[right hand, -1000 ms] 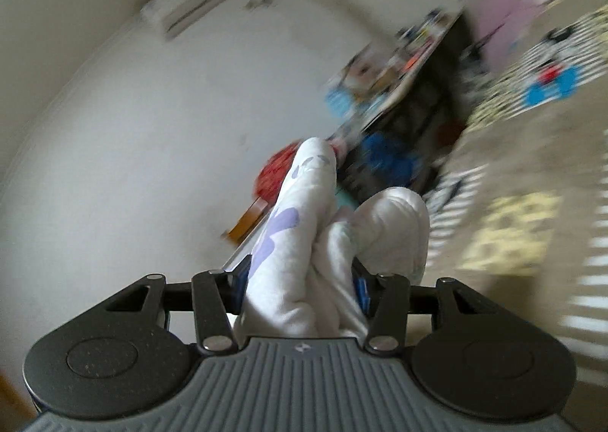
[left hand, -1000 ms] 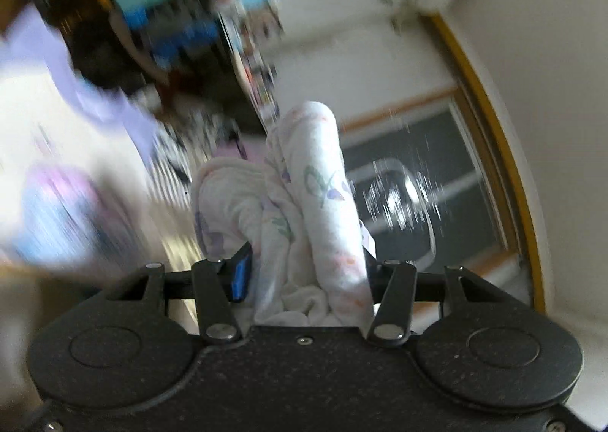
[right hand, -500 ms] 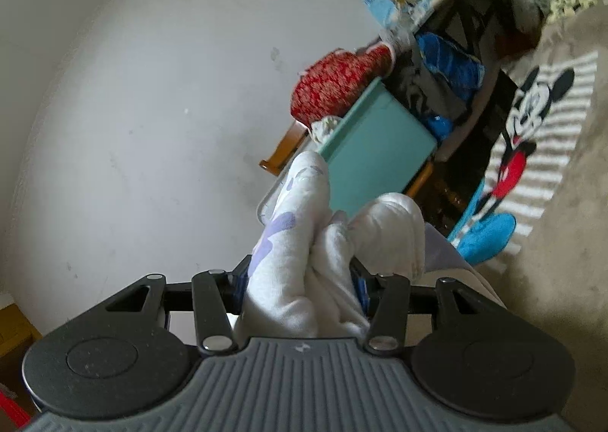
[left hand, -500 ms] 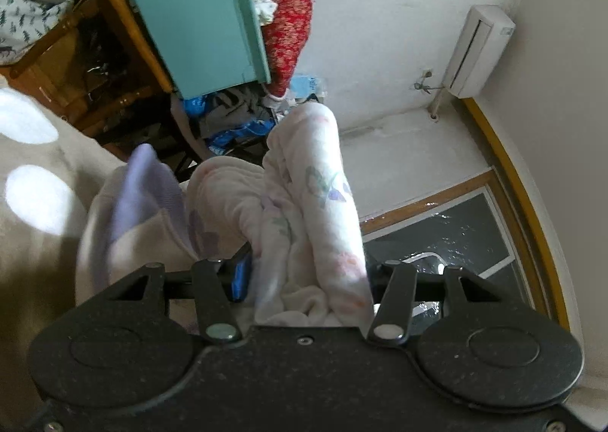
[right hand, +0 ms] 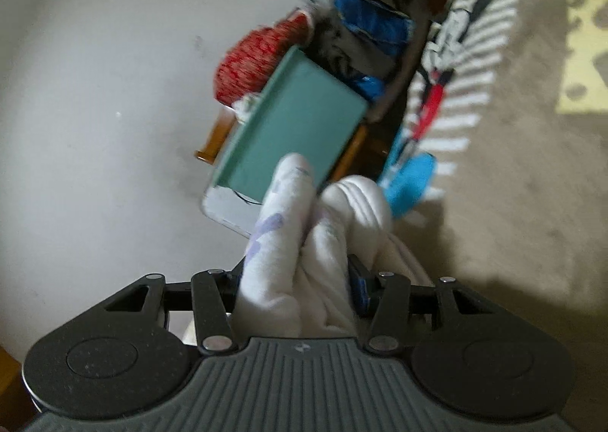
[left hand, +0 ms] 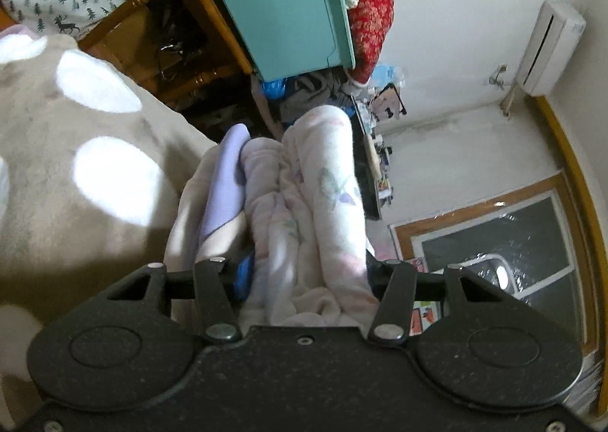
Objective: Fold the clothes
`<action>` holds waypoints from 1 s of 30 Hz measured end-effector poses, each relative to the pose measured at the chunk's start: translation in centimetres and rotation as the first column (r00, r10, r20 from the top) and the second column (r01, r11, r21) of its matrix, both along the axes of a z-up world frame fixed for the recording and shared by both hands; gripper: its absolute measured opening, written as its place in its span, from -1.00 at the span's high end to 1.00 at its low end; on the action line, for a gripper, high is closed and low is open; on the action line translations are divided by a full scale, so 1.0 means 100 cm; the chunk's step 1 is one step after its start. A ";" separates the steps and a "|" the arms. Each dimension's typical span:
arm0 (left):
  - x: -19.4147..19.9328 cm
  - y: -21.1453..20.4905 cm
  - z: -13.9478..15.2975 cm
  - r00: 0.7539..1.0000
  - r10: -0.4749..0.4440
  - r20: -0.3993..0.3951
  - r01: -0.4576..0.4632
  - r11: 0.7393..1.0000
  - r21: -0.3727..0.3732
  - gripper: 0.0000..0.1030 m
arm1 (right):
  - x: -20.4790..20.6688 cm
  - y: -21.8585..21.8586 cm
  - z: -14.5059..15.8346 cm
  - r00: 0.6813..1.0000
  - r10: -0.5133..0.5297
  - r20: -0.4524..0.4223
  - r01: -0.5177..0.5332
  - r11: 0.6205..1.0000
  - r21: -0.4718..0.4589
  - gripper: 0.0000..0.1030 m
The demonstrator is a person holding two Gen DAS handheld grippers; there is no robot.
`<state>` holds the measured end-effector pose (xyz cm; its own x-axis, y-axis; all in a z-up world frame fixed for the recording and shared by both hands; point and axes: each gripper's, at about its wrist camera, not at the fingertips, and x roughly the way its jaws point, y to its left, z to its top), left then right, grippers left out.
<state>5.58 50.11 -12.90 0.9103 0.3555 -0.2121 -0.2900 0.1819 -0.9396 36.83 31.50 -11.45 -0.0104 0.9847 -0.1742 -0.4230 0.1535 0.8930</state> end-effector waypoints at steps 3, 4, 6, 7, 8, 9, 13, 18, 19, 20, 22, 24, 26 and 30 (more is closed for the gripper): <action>0.000 0.000 0.005 1.000 -0.015 -0.015 0.015 1.000 0.019 -0.08 | -0.002 -0.001 -0.001 1.000 -0.023 0.004 0.023 0.999 -0.032 -0.04; -0.001 0.000 0.007 1.000 -0.020 -0.014 0.020 1.000 0.024 -0.12 | -0.002 -0.002 -0.001 0.999 -0.031 0.007 0.031 0.999 -0.044 -0.07; -0.003 -0.001 0.011 1.000 -0.029 -0.012 0.029 0.999 0.034 -0.21 | -0.005 -0.004 0.007 0.998 -0.054 0.042 0.057 0.997 -0.059 -0.28; -0.004 -0.001 0.013 0.999 -0.034 -0.011 0.034 0.999 0.038 -0.35 | -0.006 -0.007 0.013 0.995 -0.074 0.063 0.078 0.995 -0.060 -0.38; -0.005 -0.001 0.015 0.999 -0.038 -0.011 0.039 0.998 0.043 -0.40 | -0.007 -0.009 0.018 0.992 -0.094 0.085 0.099 0.993 -0.060 -0.39; -0.006 -0.001 0.017 0.999 -0.042 -0.011 0.043 0.998 0.050 -0.50 | -0.007 -0.011 0.024 0.988 -0.114 0.106 0.120 0.991 -0.060 -0.39; -0.021 -0.019 0.057 0.992 0.067 -0.109 -0.029 0.948 0.317 -0.51 | -0.014 -0.030 0.055 0.948 -0.182 0.261 0.200 0.979 -0.042 -0.39; -0.016 -0.048 0.086 0.993 0.093 -0.077 -0.030 0.806 0.591 -0.50 | -0.045 -0.028 0.093 0.829 -0.109 0.548 0.162 0.985 -0.050 -0.39; -0.010 -0.054 0.087 0.995 0.078 -0.070 -0.015 0.763 0.646 -0.50 | -0.051 -0.024 0.096 0.803 -0.084 0.590 0.148 0.987 -0.060 -0.38; -0.004 -0.058 0.087 0.994 0.078 -0.079 -0.002 0.725 0.689 -0.50 | -0.056 -0.020 0.098 0.779 -0.058 0.624 0.133 0.988 -0.074 -0.37; 0.014 -0.064 0.081 0.989 0.063 -0.132 0.058 0.661 0.748 -0.50 | -0.064 -0.009 0.099 0.736 -0.007 0.676 0.106 0.989 -0.105 -0.35; 0.024 -0.064 0.073 0.981 0.058 -0.185 0.105 0.642 0.760 -0.47 | -0.067 0.002 0.094 0.713 0.036 0.701 0.087 0.986 -0.139 -0.34; 0.031 -0.062 0.067 0.968 0.069 -0.242 0.142 0.644 0.752 -0.42 | -0.066 0.010 0.086 0.708 0.062 0.703 0.075 0.984 -0.162 -0.34; 0.043 -0.060 0.054 0.931 0.092 -0.352 0.212 0.650 0.730 -0.33 | -0.061 0.027 0.071 0.716 0.112 0.689 0.048 0.977 -0.208 -0.35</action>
